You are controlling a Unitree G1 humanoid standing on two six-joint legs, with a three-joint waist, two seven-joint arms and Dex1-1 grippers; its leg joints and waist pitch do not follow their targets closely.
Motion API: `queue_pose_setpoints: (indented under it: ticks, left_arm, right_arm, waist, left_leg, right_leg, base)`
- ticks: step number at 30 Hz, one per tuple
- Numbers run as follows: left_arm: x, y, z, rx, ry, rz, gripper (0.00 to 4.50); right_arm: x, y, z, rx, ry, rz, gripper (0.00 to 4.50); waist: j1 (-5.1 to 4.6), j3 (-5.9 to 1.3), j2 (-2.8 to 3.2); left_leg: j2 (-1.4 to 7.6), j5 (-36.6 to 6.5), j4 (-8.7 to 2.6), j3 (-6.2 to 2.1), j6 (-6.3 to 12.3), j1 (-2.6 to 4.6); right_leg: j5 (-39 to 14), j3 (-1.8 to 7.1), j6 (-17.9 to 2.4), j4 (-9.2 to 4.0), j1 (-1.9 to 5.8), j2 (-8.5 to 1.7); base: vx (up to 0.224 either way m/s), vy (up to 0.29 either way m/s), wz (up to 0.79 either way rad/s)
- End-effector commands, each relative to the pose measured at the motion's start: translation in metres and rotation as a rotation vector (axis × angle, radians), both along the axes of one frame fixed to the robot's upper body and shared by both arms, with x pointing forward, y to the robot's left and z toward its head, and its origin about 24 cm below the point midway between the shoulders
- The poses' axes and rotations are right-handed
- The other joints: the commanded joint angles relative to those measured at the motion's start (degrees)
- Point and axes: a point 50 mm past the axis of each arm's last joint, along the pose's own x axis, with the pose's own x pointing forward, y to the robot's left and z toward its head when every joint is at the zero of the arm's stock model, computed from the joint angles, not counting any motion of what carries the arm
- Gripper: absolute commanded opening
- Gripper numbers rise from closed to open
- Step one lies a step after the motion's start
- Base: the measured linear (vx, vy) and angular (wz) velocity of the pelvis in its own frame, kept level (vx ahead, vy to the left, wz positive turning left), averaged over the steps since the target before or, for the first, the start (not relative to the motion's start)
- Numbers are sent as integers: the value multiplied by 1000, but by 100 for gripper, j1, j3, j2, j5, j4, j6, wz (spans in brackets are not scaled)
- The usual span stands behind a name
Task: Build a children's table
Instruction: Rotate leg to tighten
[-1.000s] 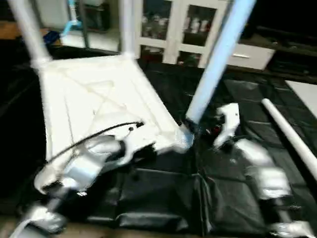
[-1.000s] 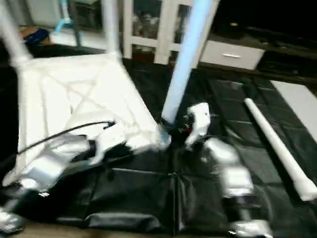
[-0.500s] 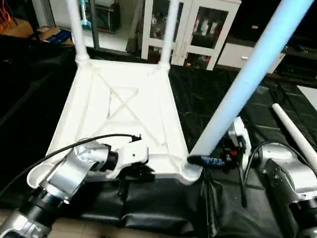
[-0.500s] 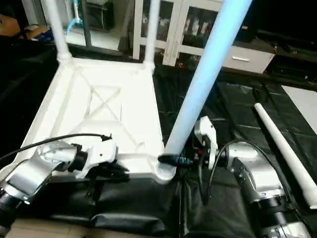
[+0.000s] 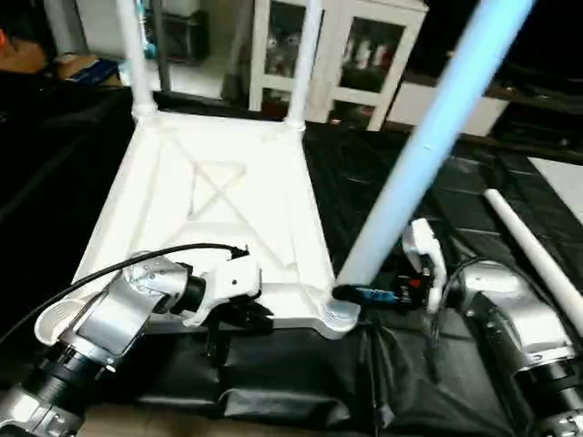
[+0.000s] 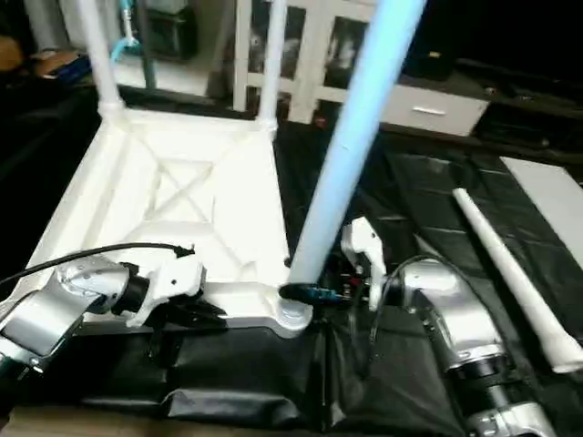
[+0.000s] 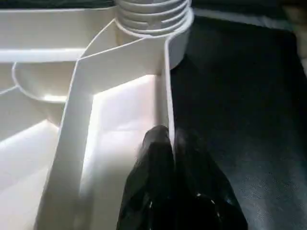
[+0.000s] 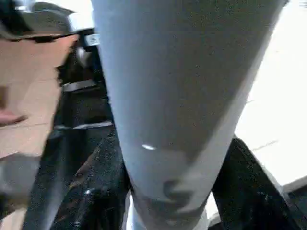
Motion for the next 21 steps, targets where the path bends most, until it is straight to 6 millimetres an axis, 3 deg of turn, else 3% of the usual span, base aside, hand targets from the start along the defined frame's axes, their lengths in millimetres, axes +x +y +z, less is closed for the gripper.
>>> queue_pose_setpoints:
  ticks: [1, 2, 3, 4, 5, 6, 7, 8, 10, 13, 14, 15, 16, 18, 20, 21]
  left_arm:
    - [2, -17, -8, 8, 9, 85, 0]
    - [13, -21, -9, -2, -26, 243, 0]
    - [17, -23, -10, -10, -34, 320, 0]
    - [25, -25, -12, -7, -43, 454, 0]
    - [27, -25, -13, -5, -44, 500, 0]
    - [31, -31, -15, -5, -83, 534, 0]
    - [31, -32, -16, -6, -89, 533, 0]
    - [32, -35, -16, -9, -98, 528, 0]
    - [30, -43, -16, -16, -93, 494, 0]
    - [29, -42, -15, -8, -87, 468, 0]
    - [28, -41, -15, 6, -89, 453, 0]
    - [28, -39, -15, 14, -90, 444, 0]
    - [26, -38, -15, 27, -96, 408, 0]
    - [25, -36, -15, 30, -93, 385, 0]
    - [24, -33, -15, 40, -109, 343, 0]
    - [21, -32, -15, 22, -104, 255, 0]
  right_arm:
    - [14, -33, -34, -177, 137, -521, 191]
    - [16, -33, -43, -208, 172, -709, 189]
    - [17, -34, -46, -226, 178, -788, 187]
    - [17, -35, -50, -233, 178, -958, 186]
    - [17, -36, -52, -235, 178, -1017, 186]
    - [16, -24, -55, -219, 167, -1105, 185]
    - [15, -20, -55, -214, 165, -1111, 184]
    - [15, -13, -56, -203, 160, -1111, 184]
    - [19, 14, -52, -104, 161, -1045, 184]
    - [23, 22, -44, 4, 172, -993, 184]
    - [25, 29, -35, 78, 168, -900, 184]
    - [25, 30, -28, 88, 134, -846, 184]
    - [25, 29, -18, 90, 93, -776, 240]
    - [24, 24, -12, 87, 65, -761, 254]
    - [24, 19, -5, 96, 43, -719, 271]
    - [20, 18, -1, 130, 92, -618, 281]
  waist:
    - [-24, -180, 178]
    - [-99, -165, 164]
    - [-135, -166, 165]
    - [-155, -194, 151]
    - [-186, -192, 158]
    - [-208, -208, 269]
    - [-275, -210, 212]
    - [-276, -204, 222]
    - [-294, -192, 247]
    - [-307, -172, 285]
    - [-320, -170, 296]
    - [-321, -174, 308]
    - [-300, -185, 273]
    - [-263, -184, 285]
    - [-236, -183, 292]
    - [-237, -210, 274]
  left_leg:
    - [120, -1808, -488, -73, -258, 17]
    - [116, -2007, -500, -99, -349, 12]
    - [117, -2071, -503, -121, -429, -1]
    - [92, -2275, -487, -162, -433, 39]
    - [104, -2310, -483, -162, -467, 31]
    - [89, -2443, -492, -207, -444, 57]
    - [74, -2539, -513, -212, -347, 24]
    - [65, -2615, -521, -231, -305, 16]
    - [53, -2867, -511, -226, -168, 103]
    - [63, -2995, -525, -233, -87, 108]
    - [77, -3010, -535, -245, -77, 101]
    - [91, -2988, -546, -258, -83, 80]
    - [114, -2835, -563, -249, -77, 60]
    - [110, -2668, -571, -226, -44, 65]
    - [118, -2453, -589, -215, -14, 29]
    - [131, -2215, -589, -199, -19, -1]
  right_leg:
    - [-2768, 228, -601, -557, 153, -389]
    - [-3125, 200, -474, -597, 146, -385]
    - [-3239, 180, -409, -590, 153, -385]
    - [-3546, 111, -233, -670, 150, -403]
    - [-3506, 126, -198, -662, 139, -411]
    - [-3384, 87, -186, -694, 142, -418]
    - [-3251, 58, -165, -751, 159, -399]
    - [-3288, 36, -134, -758, 181, -392]
    - [-3384, 2, -89, -845, 125, -394]
    - [-3392, -47, -71, -879, 138, -411]
    - [-3314, -66, -97, -873, 160, -420]
    - [-3221, -62, -124, -859, 187, -432]
    - [-2864, -20, -255, -818, 205, -441]
    - [-2657, 22, -368, -795, 201, -444]
    - [-2429, 52, -486, -747, 226, -442]
    - [-2141, 73, -602, -682, 260, -445]
  base:
    - [0, 0, 0]
    - [0, 0, 0]
    - [-54, 26, -16]
    - [-54, 26, -16]
    - [0, 0, 0]
    - [0, 0, 0]
    - [0, 0, 0]
    - [0, 0, 0]
    - [0, 0, 0]
    - [0, 0, 0]
    - [0, 0, 0]
    - [0, 0, 0]
    - [0, 0, 0]
    - [0, 0, 0]
    - [0, 0, 0]
    - [0, 0, 0]
